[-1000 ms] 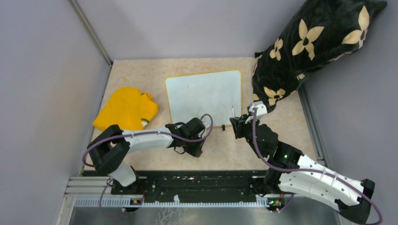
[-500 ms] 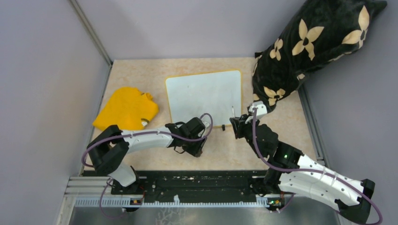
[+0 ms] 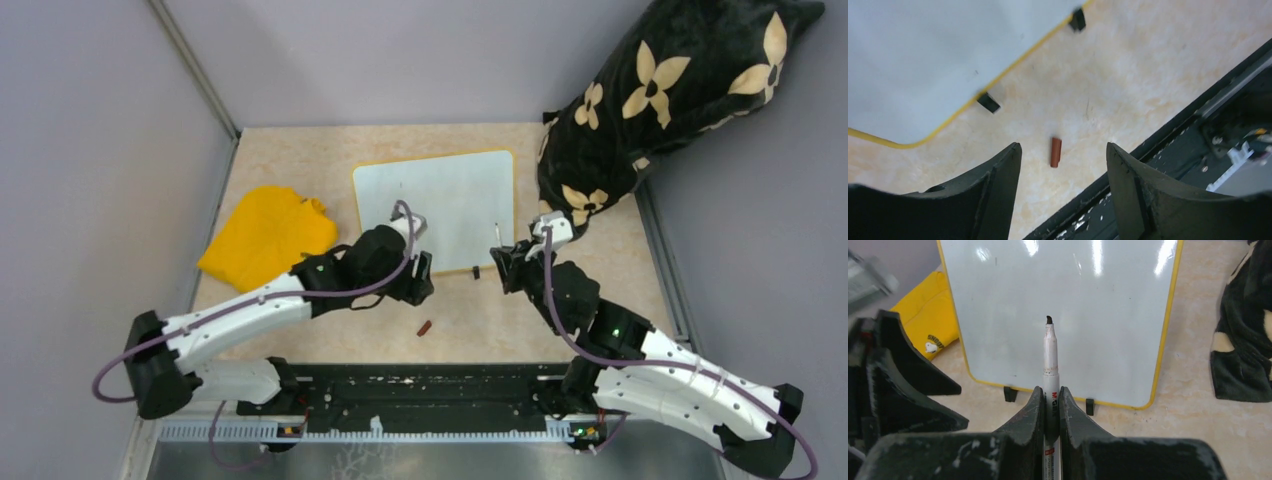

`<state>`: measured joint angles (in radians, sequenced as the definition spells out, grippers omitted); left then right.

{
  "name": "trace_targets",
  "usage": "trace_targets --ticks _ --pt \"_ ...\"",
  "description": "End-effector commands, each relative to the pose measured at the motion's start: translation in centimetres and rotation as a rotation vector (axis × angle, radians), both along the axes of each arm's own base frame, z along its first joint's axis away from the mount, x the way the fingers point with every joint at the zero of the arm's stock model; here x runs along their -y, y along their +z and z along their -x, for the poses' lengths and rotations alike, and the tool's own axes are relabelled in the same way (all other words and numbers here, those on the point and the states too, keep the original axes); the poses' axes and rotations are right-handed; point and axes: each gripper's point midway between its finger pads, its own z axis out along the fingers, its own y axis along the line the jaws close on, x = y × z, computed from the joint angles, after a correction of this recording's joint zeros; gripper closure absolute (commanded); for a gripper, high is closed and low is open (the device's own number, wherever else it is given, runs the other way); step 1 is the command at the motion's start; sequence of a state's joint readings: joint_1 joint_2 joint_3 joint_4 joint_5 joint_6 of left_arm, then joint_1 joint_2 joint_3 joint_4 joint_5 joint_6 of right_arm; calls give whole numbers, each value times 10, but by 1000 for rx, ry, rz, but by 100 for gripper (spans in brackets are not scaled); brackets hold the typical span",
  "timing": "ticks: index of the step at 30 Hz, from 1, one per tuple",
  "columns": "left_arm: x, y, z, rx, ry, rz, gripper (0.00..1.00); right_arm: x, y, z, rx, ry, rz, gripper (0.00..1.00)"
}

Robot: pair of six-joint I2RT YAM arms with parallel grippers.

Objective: Write a sentence on the whiteboard
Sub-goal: Place the pen cap at the center of the board, then write a sentence on the whiteboard.

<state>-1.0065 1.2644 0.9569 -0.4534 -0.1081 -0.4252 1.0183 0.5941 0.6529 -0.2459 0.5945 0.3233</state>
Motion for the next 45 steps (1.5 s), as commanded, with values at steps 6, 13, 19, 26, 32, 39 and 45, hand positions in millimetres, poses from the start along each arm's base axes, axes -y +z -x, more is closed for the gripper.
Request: trace_targets --ticks 6,13,19,26,32,39,45 --pt "-21 142 -26 469 116 438 12 -35 64 12 99 199 -92 100" --pt "-29 208 12 666 -10 853 2 -80 87 36 128 459 -134 100" --pt "-8 208 34 597 -184 831 1 -104 101 49 139 595 -156 100" --pt "0 209 43 528 -315 896 1 -103 103 45 150 569 -159 100" --pt "-12 214 34 449 -371 1029 1 -91 103 39 159 511 -155 100" --pt "-5 215 46 398 -492 1059 1 -100 106 51 156 594 -155 100" --pt "-2 216 48 390 -522 1049 2 -115 108 66 148 713 -158 100"
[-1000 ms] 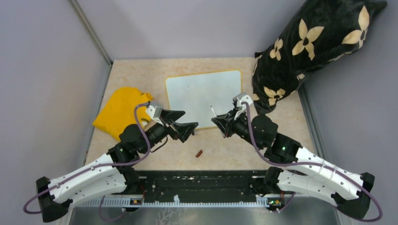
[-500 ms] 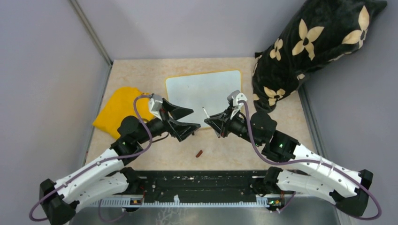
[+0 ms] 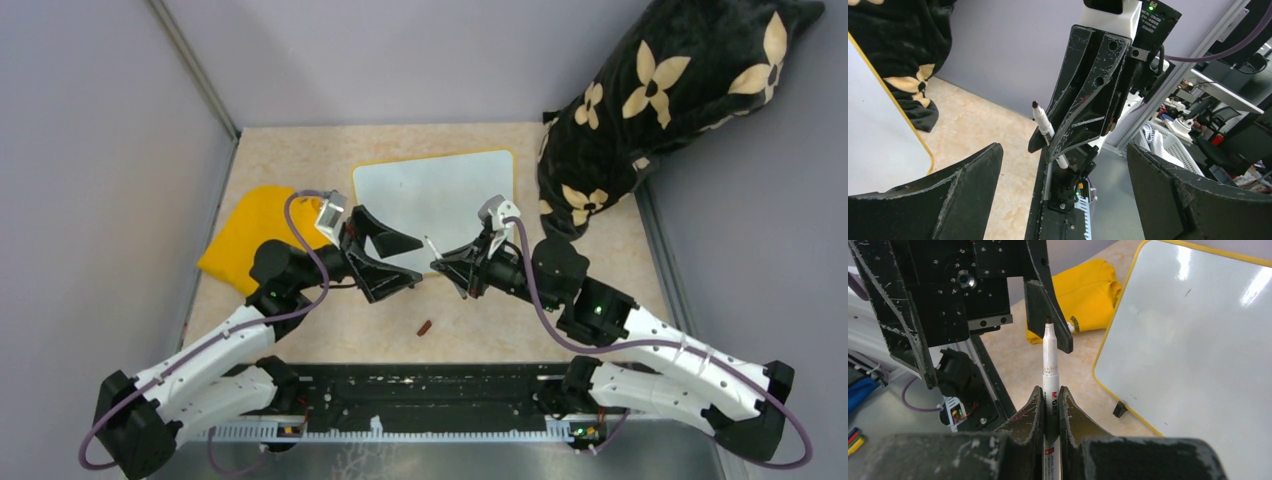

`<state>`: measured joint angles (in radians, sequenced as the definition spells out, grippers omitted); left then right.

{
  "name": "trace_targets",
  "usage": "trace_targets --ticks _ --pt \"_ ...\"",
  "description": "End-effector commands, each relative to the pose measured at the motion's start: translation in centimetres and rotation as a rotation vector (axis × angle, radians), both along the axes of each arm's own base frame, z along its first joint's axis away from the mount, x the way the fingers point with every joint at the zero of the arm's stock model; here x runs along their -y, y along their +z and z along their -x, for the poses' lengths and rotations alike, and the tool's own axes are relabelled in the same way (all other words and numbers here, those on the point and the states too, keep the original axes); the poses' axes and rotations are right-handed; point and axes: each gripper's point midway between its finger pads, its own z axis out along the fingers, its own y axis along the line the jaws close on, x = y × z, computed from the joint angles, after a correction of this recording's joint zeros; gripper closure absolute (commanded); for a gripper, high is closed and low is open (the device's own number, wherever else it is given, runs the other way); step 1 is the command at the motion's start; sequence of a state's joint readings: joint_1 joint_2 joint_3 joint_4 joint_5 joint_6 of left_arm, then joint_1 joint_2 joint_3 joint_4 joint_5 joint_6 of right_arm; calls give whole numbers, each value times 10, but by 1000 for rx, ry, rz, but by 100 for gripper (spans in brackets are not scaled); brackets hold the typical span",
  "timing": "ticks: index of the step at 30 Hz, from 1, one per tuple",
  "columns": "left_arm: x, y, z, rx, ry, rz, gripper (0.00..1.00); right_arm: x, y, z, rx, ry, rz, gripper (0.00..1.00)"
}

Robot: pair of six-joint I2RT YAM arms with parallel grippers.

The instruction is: Write a sentence on the whiteboard

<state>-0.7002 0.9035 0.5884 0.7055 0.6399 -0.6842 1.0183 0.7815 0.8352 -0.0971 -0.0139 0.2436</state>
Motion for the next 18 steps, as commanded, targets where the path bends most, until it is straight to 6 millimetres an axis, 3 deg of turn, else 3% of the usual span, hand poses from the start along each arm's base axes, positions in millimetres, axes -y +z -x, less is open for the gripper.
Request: trace_targets --ticks 1,10,18 --pt "0 16 11 60 -58 25 2 -11 42 17 61 117 -79 100" --pt "4 14 8 38 -75 26 11 -22 38 32 52 226 -60 100" --pt "3 22 13 40 -99 53 27 -24 32 35 45 250 -50 100"
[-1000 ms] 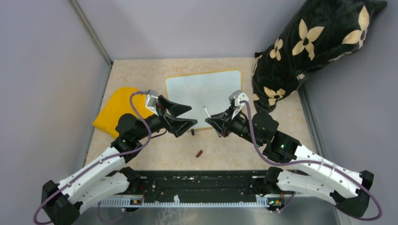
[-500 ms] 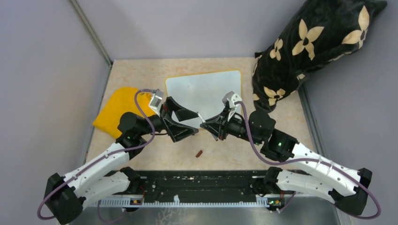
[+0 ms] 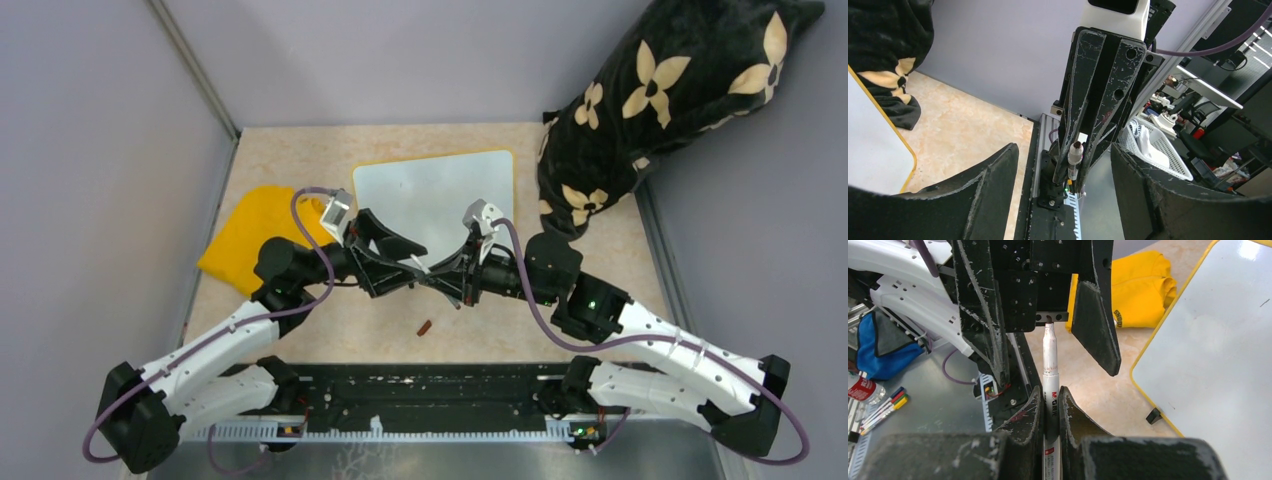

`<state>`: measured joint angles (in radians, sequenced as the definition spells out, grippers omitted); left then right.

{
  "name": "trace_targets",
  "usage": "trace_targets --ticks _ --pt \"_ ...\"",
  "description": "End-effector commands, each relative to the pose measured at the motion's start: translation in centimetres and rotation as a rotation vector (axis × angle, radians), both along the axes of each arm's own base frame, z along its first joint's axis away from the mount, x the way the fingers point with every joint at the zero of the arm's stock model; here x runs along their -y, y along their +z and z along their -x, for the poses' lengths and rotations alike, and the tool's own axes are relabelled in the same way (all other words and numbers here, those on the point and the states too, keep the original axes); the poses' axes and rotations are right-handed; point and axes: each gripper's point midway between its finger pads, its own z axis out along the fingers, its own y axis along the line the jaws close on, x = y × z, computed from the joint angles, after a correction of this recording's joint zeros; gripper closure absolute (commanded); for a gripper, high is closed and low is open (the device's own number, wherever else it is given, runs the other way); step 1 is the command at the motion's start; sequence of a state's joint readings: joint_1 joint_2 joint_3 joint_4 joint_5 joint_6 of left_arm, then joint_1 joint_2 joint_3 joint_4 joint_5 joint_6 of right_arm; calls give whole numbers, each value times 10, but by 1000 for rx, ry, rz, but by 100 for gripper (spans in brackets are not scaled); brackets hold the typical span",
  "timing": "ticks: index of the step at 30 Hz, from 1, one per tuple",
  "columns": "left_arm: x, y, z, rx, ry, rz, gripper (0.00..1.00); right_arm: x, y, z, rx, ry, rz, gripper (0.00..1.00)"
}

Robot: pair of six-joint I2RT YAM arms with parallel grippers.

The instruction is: Write a sentence on the whiteboard

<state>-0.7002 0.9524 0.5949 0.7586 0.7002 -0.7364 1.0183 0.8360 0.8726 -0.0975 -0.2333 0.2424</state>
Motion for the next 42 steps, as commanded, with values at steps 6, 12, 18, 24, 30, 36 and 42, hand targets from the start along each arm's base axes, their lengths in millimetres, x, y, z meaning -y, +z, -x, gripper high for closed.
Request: trace_targets --ticks 6,12,18,24,30,36,42 --pt "-4 26 10 62 -37 63 47 -1 28 6 55 35 -62 100" --pt "-4 27 13 63 -54 65 61 -1 27 6 55 37 -62 100" --pt "-4 25 14 59 -60 67 71 -3 26 6 51 45 -59 100" --pt "-5 26 16 63 -62 71 87 -4 25 7 46 54 -58 100" --pt "-6 26 15 54 -52 77 100 -5 28 7 38 50 -71 100" --pt "-14 34 7 30 26 128 100 -4 36 3 7 12 -117 59" --pt "-32 54 -13 -20 201 213 100 14 68 -6 6 -95 -302 35"
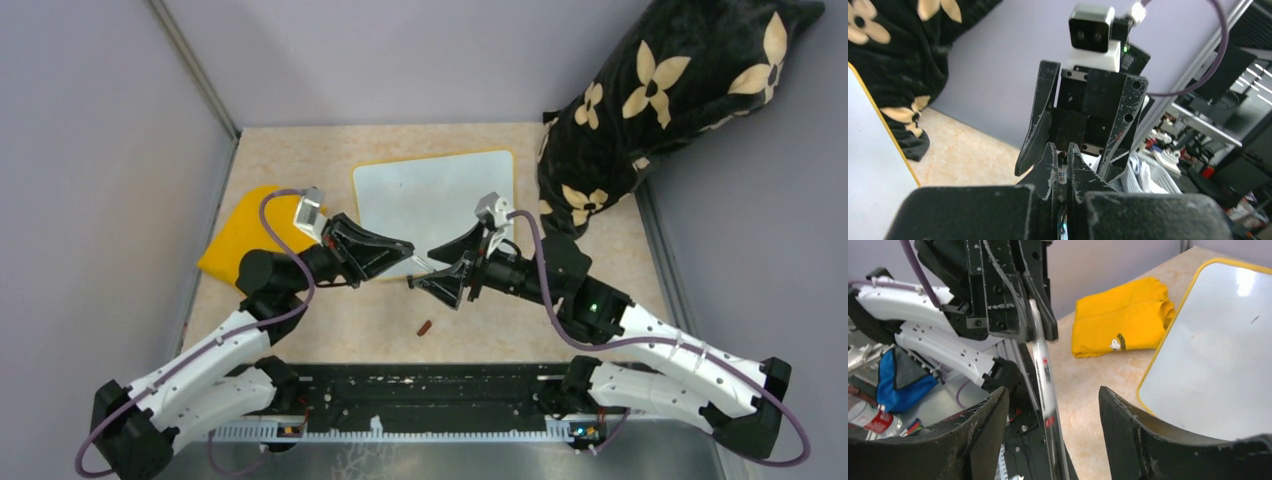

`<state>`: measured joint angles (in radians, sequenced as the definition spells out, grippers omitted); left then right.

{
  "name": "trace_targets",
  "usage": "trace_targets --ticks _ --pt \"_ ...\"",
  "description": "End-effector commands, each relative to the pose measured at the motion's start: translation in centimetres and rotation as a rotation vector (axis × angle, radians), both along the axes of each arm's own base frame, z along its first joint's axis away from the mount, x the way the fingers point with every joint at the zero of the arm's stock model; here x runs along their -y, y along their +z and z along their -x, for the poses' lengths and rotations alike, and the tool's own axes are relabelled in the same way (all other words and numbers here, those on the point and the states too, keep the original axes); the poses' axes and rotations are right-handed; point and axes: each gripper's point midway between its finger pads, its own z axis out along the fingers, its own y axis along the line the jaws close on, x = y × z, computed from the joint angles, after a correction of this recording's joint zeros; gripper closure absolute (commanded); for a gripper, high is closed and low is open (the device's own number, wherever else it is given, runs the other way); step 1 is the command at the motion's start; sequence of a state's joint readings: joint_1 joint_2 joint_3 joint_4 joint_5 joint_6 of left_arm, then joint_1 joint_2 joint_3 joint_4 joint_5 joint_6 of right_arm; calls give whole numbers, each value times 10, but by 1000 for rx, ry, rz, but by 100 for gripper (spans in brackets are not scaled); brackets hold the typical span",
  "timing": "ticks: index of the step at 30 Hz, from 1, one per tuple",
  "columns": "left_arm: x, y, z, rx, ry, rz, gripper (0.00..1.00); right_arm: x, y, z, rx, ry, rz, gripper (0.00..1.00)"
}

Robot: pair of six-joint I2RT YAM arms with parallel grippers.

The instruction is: Write a sentence on the whiteboard

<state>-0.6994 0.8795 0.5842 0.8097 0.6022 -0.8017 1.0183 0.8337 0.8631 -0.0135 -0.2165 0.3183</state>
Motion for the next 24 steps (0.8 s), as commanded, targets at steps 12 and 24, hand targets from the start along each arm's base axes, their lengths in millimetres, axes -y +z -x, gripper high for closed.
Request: trace_targets --ticks 12,24 --pt "-58 79 -44 -150 326 398 100 38 113 -12 58 -167 -495 35" --pt "-70 113 -40 -187 274 553 100 25 146 -19 18 -149 -577 35"
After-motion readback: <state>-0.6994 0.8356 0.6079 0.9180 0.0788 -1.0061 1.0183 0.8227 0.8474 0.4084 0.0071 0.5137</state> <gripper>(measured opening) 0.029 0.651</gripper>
